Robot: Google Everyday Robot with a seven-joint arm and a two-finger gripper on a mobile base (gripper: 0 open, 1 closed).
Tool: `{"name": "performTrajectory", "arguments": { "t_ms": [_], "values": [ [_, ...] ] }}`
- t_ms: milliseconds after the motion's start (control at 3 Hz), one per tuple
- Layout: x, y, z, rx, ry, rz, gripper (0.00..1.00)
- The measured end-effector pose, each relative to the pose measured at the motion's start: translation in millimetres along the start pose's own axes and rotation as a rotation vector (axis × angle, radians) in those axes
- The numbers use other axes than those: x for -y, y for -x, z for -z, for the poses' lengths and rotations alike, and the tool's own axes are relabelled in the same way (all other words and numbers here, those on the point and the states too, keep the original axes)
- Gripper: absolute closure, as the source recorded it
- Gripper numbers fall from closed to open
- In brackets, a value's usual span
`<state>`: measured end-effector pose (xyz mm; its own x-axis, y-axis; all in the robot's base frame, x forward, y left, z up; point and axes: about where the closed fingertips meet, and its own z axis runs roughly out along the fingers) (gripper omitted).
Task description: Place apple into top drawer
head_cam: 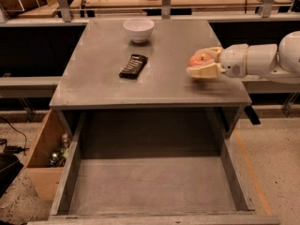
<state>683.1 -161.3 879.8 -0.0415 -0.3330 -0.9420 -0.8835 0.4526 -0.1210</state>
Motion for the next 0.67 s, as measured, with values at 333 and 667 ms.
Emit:
{"name": "performTrajectory", "arguments": {
  "t_ms": [333, 667],
  "values": [
    [-21, 52, 0, -0.055, -0.025, 0.06, 1.0],
    [-59, 62, -4, -0.071, 0.0, 0.064, 1.0]
  ]
}}
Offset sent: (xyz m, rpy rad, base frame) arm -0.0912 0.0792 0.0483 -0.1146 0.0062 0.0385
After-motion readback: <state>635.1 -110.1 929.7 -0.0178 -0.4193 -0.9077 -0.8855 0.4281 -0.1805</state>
